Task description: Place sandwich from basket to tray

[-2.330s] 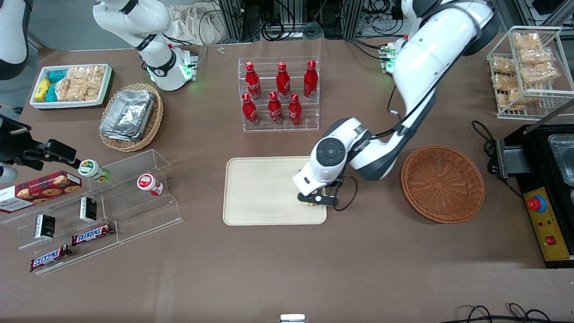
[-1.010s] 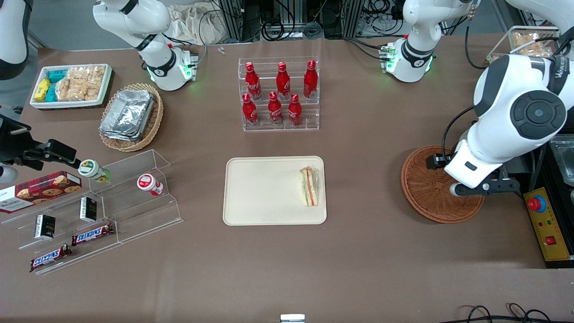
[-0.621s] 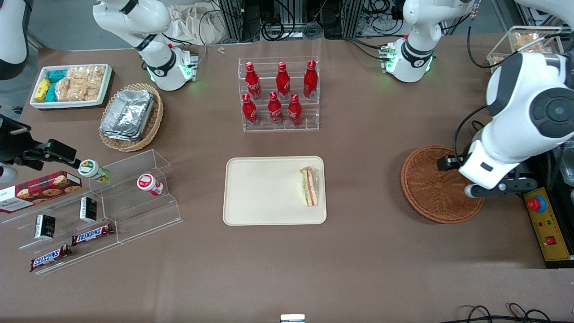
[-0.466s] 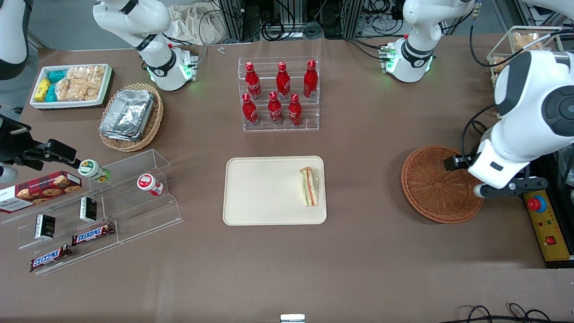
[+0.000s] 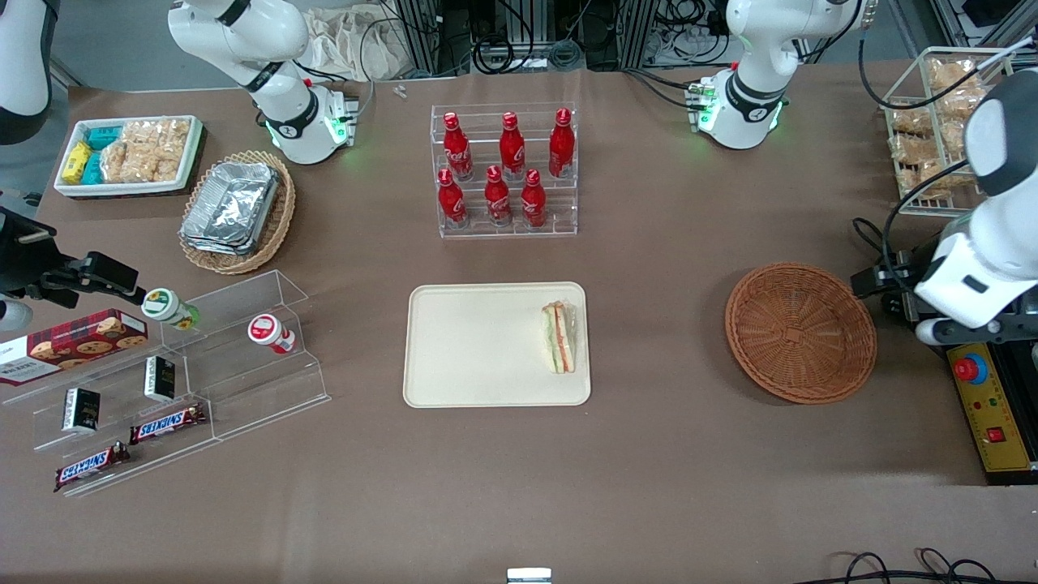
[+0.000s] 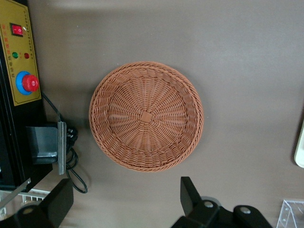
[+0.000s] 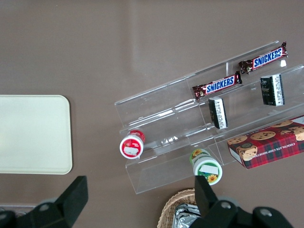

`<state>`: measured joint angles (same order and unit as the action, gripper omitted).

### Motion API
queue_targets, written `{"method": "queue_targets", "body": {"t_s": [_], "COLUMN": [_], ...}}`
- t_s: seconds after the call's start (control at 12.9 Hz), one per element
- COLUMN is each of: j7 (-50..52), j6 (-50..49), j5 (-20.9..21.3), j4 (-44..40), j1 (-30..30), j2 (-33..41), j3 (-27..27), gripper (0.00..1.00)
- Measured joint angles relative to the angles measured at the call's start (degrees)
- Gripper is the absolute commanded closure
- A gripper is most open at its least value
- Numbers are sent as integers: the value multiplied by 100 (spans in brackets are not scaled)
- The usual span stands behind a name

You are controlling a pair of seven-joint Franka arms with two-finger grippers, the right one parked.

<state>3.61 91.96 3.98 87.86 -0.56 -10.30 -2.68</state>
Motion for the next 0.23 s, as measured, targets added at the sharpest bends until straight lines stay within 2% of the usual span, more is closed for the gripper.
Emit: {"method": "queue_targets", "body": {"t_s": [0.23], "j7": [-158], "j6": [1], "j5": [-64], "j4": [0], "j1": [12], "j2": [18], "j3": [115], "gripper": [0]}}
